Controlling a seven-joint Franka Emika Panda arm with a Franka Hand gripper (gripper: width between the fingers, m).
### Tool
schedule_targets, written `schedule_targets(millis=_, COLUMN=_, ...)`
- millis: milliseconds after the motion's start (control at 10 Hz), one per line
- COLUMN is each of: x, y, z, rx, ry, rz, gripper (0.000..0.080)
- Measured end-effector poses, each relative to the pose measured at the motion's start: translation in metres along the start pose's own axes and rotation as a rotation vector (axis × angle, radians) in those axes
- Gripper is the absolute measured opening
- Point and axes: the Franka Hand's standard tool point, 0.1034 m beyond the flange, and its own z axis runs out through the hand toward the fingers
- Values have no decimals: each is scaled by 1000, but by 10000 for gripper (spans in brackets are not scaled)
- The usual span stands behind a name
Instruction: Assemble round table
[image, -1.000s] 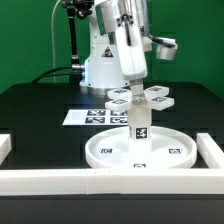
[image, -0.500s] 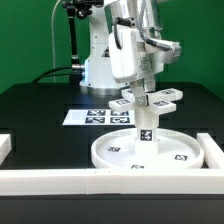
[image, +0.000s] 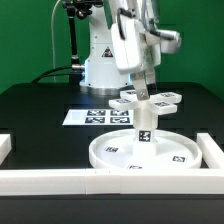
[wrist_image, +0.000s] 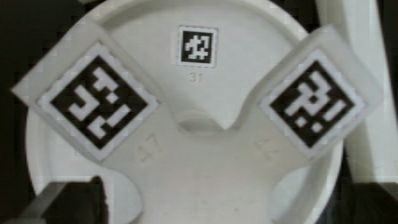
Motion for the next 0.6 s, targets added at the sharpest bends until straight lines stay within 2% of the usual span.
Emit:
schedule_targets(millis=100, x=-3, y=-2, z=-5, rx=9, ry=-8, rz=2, gripper=648)
schedule_targets(millis=300, x=-2, y=-2, z=-3, rx=7, ry=-4, rz=-33, gripper=649)
schedule_targets(millis=400, x=-2, y=0, z=-2, rx=-7, ry=-3, rz=-87, gripper=649)
schedule_targets(millis=500, x=-4, y=4, z=-1, rx=-49, ry=-4, rz=-259, gripper=649)
schedule_targets(millis=600, x=-6, y=3, z=-3, rx=-73, ry=-5, rz=-457, gripper=649)
